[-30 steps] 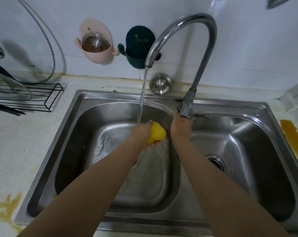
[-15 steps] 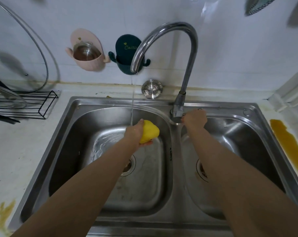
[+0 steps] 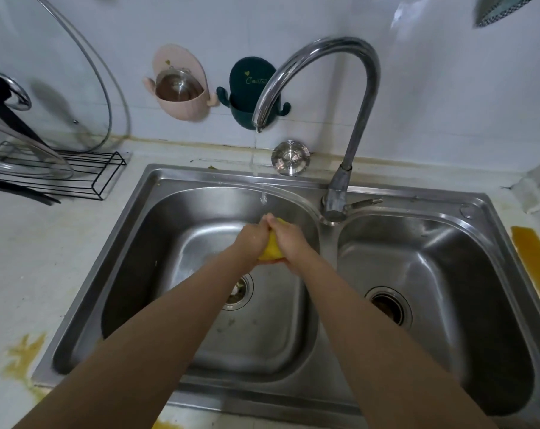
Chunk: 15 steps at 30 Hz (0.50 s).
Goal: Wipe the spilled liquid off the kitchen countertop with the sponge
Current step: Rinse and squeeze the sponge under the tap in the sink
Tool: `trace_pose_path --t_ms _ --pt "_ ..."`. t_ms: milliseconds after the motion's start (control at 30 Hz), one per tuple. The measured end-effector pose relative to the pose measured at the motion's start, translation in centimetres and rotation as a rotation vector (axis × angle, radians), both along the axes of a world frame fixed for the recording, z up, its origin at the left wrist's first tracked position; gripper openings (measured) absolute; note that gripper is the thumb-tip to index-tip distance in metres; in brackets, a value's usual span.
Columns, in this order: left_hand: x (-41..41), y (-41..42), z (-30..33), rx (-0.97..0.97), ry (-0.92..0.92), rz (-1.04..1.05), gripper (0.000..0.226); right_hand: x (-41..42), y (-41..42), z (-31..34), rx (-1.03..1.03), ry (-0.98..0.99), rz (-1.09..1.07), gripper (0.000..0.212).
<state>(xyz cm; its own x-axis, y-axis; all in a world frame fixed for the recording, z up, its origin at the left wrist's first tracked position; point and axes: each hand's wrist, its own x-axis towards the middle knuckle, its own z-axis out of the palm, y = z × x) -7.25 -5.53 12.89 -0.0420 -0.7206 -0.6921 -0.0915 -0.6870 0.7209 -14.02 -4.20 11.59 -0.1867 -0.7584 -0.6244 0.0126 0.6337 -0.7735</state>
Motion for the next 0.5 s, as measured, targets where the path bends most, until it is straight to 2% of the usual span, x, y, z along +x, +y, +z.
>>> trace_pose_path --t_ms 67,133,200,267,333,400,500 --pt "0.3 0.1 -0.1 0.029 -0.077 0.009 0.063 0.4 0.2 0.0 -0.069 0.108 0.023 0.037" --pt "0.9 0.6 -0.4 0.092 -0.114 -0.001 0.067 0.4 0.1 -0.3 -0.190 0.261 0.041 0.025" --pt "0.9 1.2 -0.4 0.175 0.020 0.029 0.063 0.8 0.2 -0.6 -0.279 0.286 0.056 0.022" --pt "0.6 1.6 -0.4 0.195 0.047 0.065 0.058 1.3 0.2 -0.8 -0.248 0.201 0.070 0.028" --pt "0.6 1.6 -0.9 0.089 -0.162 0.012 0.061 1.5 0.3 -1.3 -0.192 0.115 0.074 0.040" --pt "1.3 1.6 -1.4 -0.036 -0.344 -0.100 0.066 1.7 0.4 -1.8 -0.193 0.118 0.111 0.042" --pt "1.9 2.2 -1.8 -0.079 -0.414 -0.195 0.059 2.1 0.5 -2.4 -0.172 0.161 0.163 0.034"
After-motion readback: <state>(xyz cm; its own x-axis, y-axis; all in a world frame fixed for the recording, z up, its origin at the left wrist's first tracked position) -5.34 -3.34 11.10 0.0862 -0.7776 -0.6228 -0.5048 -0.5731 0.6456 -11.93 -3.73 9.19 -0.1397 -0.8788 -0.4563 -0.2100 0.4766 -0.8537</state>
